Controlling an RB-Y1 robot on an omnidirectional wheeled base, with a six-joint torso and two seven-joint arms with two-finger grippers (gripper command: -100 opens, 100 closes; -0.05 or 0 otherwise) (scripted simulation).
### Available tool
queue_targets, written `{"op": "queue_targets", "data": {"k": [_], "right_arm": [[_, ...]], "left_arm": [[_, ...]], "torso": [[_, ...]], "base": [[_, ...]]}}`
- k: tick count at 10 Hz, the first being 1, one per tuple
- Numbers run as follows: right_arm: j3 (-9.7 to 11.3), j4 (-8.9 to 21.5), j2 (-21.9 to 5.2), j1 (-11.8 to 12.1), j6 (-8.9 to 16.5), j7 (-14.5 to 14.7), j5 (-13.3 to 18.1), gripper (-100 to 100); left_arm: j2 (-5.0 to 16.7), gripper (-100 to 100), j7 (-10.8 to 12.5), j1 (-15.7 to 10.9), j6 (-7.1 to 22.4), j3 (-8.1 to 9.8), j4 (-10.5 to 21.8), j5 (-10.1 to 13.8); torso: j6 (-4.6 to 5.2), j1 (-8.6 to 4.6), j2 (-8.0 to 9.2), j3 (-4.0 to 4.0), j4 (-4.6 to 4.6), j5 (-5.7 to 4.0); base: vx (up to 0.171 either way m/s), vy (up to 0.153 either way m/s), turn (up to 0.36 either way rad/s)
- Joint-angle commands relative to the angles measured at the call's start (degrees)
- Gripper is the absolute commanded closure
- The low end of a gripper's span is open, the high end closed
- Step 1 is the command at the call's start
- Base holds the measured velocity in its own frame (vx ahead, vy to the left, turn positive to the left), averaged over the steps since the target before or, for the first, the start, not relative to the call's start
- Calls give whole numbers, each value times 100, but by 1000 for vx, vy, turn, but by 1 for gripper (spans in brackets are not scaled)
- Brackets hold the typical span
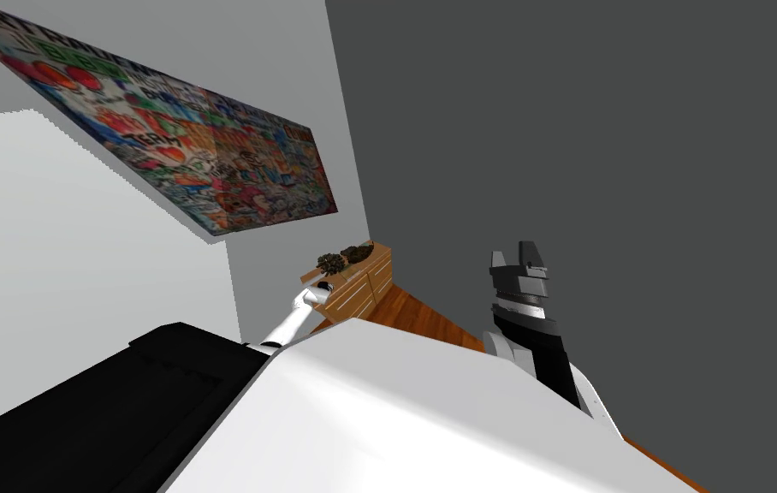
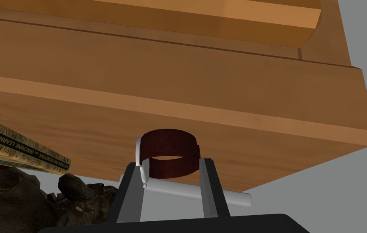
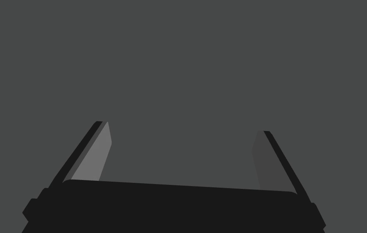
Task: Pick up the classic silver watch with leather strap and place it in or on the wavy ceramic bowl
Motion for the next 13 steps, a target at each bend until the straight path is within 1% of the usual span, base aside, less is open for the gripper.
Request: {"op": "queue_targets", "data": {"k": [1,3,4,5,10,11,12,13], "right_arm": [[0,0,0,0,0,0,0,0],[0,0,0,0,0,0,0,0],[0,0,0,0,0,0,0,0],[0,0,0,0,0,0,0,0],[0,0,0,1,0,0,0,0],[0,0,0,1,0,0,0,0],[0,0,0,1,0,0,0,0],[0,0,0,1,0,0,0,0]], "left_arm": [[0,100,0,0,0,0,0,0],[-1,100,-1,-3,2,0,-3,3],[-2,0,2,-3,3,2,-2,3],[-31,100,-1,38,88,-22,-185,-34],[-111,100,-69,161,379,-130,-751,-78],[-143,100,-96,211,496,-174,-977,-95],[-159,100,-110,236,554,-195,-1090,-104],[-144,100,-101,199,484,-182,-971,-95]], "torso": [[0,0,0,0,0,0],[-2,5,-1,-2,-2,3],[0,5,-2,-2,-3,3],[1,6,-2,-2,-3,3],[2,3,-14,-10,-7,2],[2,3,-13,-10,-8,3],[0,3,-15,-11,-7,2],[-1,4,-15,-11,-7,1]], "base": [[0,0,0],[0,0,0],[0,0,0],[17,3,133],[30,0,104],[35,0,151],[35,1,158],[14,-2,29]]}}
